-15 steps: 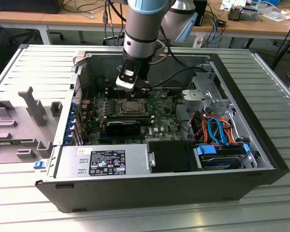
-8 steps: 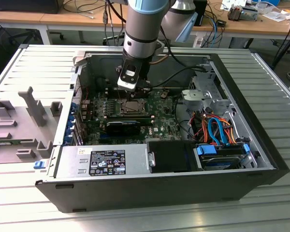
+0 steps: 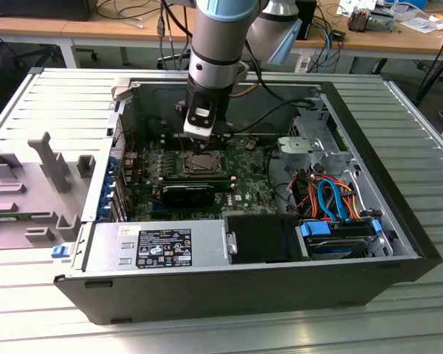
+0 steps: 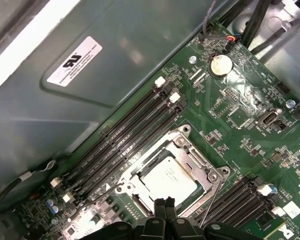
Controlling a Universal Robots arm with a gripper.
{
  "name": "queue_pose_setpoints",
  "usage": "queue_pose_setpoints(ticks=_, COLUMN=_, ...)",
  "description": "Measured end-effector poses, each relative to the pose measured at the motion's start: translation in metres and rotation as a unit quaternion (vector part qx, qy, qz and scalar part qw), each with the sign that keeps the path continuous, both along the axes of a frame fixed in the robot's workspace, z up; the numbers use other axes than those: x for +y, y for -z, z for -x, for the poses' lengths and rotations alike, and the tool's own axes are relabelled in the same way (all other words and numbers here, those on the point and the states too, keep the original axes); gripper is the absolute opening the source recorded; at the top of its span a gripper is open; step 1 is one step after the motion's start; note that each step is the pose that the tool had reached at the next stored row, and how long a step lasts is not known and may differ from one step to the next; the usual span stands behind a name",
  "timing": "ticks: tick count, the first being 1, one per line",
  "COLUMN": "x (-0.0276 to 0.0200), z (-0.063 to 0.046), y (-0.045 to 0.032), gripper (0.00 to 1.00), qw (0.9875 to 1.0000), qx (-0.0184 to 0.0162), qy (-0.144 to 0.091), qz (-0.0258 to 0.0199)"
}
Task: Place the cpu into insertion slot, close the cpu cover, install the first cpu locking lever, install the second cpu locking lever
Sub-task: 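Install the first cpu locking lever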
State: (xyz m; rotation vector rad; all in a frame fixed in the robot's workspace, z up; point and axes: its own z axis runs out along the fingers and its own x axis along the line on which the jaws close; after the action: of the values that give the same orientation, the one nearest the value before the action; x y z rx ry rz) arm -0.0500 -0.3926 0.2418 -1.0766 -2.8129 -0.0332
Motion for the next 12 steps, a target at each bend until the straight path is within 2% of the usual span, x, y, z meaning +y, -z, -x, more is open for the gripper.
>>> queue_pose_setpoints(ticks=5, x=0.0000, z=0.0000, y=-0.0001, gripper=0.11, qw=0.9997, qx=0.0000, qy=-0.022, qz=0.0001)
queue_pose_setpoints(ticks=12, x=0.0000, z=0.0000, y=-0.0001, gripper=0.11, qw=0.9992, qx=0.0000, qy=-0.039, qz=0.0001)
